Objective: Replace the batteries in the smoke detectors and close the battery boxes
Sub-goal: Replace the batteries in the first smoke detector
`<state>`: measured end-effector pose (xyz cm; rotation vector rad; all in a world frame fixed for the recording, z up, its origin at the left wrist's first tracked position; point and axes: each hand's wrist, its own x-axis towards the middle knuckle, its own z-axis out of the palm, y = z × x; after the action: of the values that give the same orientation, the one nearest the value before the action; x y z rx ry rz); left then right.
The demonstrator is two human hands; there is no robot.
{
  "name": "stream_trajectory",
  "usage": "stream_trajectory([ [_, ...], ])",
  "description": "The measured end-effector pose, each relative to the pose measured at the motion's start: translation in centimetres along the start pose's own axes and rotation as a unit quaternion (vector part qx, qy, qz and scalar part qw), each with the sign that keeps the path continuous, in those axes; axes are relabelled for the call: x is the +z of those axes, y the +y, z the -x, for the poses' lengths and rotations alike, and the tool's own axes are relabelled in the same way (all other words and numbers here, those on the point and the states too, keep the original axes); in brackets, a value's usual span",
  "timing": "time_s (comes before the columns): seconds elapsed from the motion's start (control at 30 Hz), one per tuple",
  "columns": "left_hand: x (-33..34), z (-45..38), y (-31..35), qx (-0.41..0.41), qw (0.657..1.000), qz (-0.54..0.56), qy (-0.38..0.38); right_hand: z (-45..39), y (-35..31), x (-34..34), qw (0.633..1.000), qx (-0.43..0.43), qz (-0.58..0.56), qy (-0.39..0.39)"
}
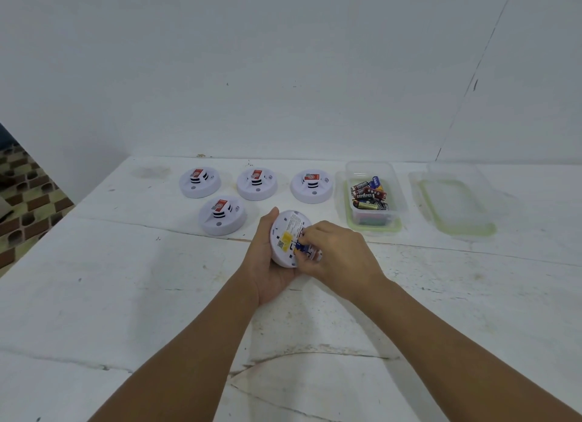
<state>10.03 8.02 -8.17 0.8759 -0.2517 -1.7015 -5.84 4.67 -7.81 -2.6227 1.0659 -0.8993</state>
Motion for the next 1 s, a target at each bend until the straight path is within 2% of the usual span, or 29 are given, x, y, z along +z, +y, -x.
stream_trajectory([
  [0.47,0.1,0.1,-0.2,0.008,1.0,-0.009,-0.008,0.1,0.5,-0.3,0.997,0.044,-0.055,-0.02],
  [0.83,0.3,0.1,0.1,-0.008,1.0,-0.001,-0.009,-0.5,-0.4,-0.8,0.999,0.035,-0.001,-0.039],
  [1.0,0.1,0.0,0.2,-0.012,1.0,0.001,-0.012,-0.8,-0.6,-1.1,0.997,0.051,-0.011,-0.052],
])
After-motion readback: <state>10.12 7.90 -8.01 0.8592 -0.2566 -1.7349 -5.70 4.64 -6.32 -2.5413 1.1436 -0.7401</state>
